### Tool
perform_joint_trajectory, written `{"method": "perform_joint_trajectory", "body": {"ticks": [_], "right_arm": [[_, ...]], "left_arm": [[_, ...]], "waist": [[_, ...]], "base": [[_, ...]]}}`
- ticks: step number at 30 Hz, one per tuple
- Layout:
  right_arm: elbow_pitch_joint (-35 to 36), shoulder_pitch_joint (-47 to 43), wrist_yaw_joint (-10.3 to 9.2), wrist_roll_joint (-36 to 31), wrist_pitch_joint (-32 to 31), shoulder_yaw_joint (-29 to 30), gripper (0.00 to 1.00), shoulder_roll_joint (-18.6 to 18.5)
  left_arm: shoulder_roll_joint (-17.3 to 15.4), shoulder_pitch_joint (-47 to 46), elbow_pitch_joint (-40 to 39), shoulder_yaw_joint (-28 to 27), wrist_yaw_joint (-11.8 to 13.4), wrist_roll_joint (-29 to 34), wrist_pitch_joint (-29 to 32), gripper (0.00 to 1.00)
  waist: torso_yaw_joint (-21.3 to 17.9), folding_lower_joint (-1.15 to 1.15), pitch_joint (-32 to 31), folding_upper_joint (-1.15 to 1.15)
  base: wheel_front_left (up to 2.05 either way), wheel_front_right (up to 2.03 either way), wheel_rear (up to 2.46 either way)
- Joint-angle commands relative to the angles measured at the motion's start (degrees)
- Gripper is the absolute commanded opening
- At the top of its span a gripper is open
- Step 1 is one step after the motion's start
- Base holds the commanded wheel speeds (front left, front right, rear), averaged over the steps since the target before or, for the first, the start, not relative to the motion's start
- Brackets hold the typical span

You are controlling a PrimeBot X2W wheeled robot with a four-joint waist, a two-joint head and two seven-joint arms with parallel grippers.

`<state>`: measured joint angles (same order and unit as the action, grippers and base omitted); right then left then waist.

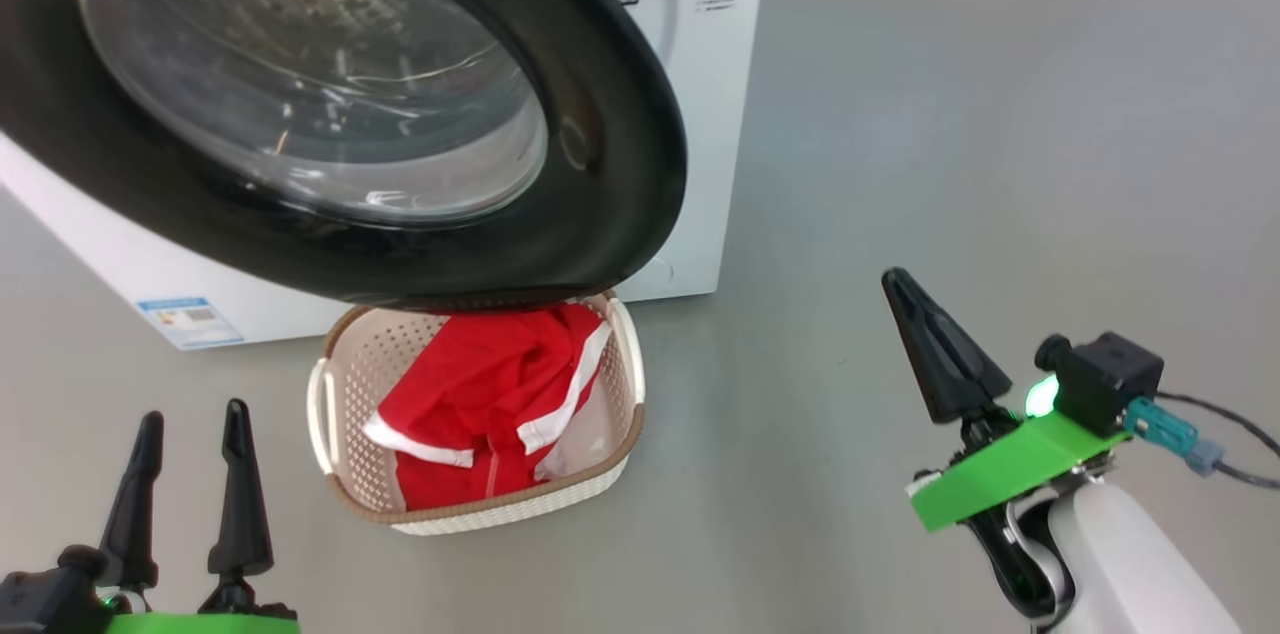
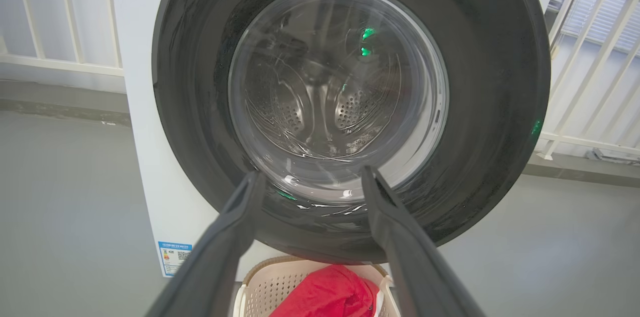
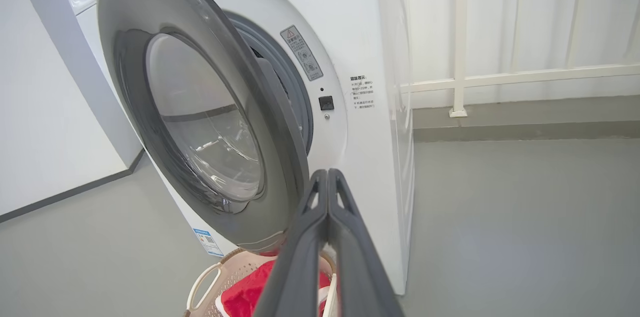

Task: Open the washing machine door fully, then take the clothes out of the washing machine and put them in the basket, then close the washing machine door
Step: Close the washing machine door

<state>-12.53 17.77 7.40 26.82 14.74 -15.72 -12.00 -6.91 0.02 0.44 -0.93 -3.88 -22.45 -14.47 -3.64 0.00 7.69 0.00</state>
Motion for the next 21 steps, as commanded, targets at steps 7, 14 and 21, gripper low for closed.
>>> {"method": "perform_joint_trajectory", "body": {"ticks": [7, 14, 21], "right_arm": [[2.6, 4.9, 0.09, -0.8, 0.3, -4.1, 0.00, -1.2], [1.4, 9.2, 0.09, -0.6, 0.3, -8.4, 0.00, -2.8], [-1.5, 16.0, 0.09, -0.7, 0.3, -15.2, 0.00, -4.8]], "left_arm": [[0.5, -1.2, -1.7, -2.7, -1.4, 1.3, -0.5, 1.00], [1.5, -1.7, -2.0, -2.9, -2.1, 1.9, -0.5, 1.00], [2.1, -2.8, -2.1, -2.6, -2.7, 2.2, -0.5, 1.00]], "waist": [[2.9, 0.00, 1.1, 0.00], [5.7, 0.00, 2.3, 0.00], [7.9, 0.00, 5.4, 0.00]], "base": [[0.00, 0.00, 0.00], [0.00, 0.00, 0.00], [0.00, 0.00, 0.00]]}}
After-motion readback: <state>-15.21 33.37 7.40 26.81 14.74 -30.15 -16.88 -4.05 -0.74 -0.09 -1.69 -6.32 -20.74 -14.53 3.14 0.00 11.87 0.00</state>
